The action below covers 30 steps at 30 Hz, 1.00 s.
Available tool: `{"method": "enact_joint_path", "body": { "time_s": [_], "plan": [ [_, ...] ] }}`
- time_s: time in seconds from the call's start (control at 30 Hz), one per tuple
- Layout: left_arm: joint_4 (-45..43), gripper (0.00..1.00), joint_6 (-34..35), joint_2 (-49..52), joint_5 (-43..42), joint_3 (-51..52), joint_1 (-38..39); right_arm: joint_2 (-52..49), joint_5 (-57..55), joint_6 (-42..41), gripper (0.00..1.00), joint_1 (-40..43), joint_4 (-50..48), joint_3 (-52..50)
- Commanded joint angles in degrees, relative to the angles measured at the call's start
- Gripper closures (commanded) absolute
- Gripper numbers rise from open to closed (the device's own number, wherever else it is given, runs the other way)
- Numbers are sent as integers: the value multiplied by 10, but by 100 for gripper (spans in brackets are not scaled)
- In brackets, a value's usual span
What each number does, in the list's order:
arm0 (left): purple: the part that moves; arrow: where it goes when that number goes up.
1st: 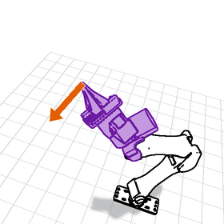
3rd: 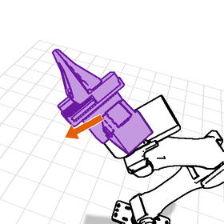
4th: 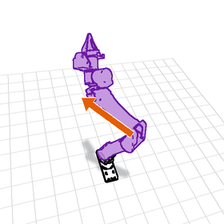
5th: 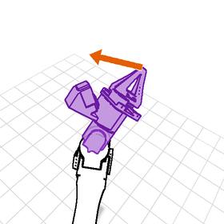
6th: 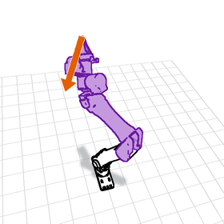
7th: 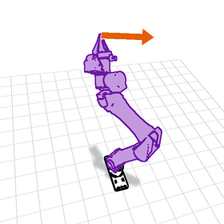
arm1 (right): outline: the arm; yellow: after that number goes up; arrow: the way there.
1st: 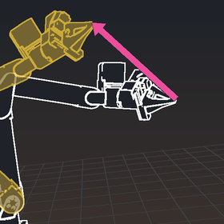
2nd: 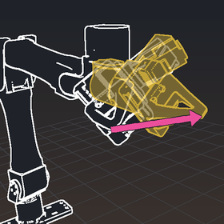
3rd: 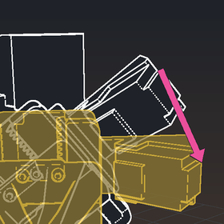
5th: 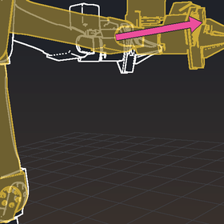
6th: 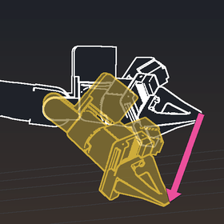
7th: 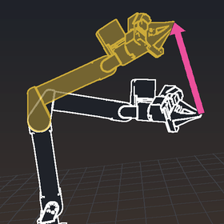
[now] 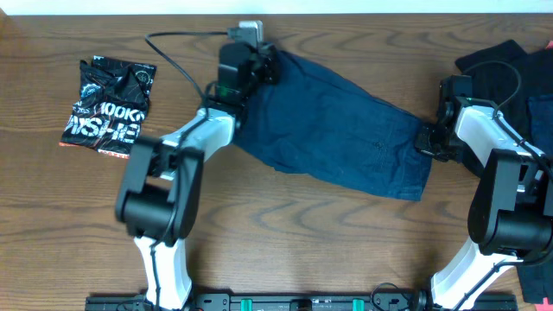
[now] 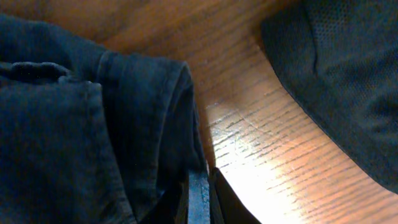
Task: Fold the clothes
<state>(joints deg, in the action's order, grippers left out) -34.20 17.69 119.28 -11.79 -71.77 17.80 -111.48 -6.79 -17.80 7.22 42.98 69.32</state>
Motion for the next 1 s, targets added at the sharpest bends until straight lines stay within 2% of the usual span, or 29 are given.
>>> {"method": "enact_joint_path", "body": {
  "time_s": [0.0,0.03,0.1,0.13,0.17,0.27,0.3,0.33,0.5,0.57,0.8,0.97],
  "plan": [
    [-31,94,5,25,7,-31,15,-34,-5,-4,88,-10,19,-20],
    [-39,94,4,31,8,-33,18,-34,-5,-4,88,-11,21,-20],
    [-56,86,4,41,12,-37,24,-34,-4,-6,87,-14,23,-20],
    [-63,72,3,46,16,-37,27,-34,-2,-7,86,-14,24,-20],
    [-68,63,3,48,21,-38,27,-34,-2,-10,85,-14,26,-20],
    [-69,45,1,48,35,-45,24,-34,-2,-15,84,-14,34,-20],
    [-68,34,1,47,34,-54,18,-34,-2,-15,83,-14,38,-20],
    [-68,2,2,47,34,-63,14,-34,-3,-15,84,-14,40,-20],
    [-10,2,4,19,-10,-99,-14,-34,-2,-15,81,-14,42,-20],
    [50,2,4,-1,-10,-99,-20,-34,9,-14,80,-14,45,-20],
    [352,2,-1,-29,-13,-99,-10,-28,64,-15,78,-1,43,-18],
    [458,2,-61,-28,-12,-96,1,16,85,-12,76,25,46,-17]
  ]
}}
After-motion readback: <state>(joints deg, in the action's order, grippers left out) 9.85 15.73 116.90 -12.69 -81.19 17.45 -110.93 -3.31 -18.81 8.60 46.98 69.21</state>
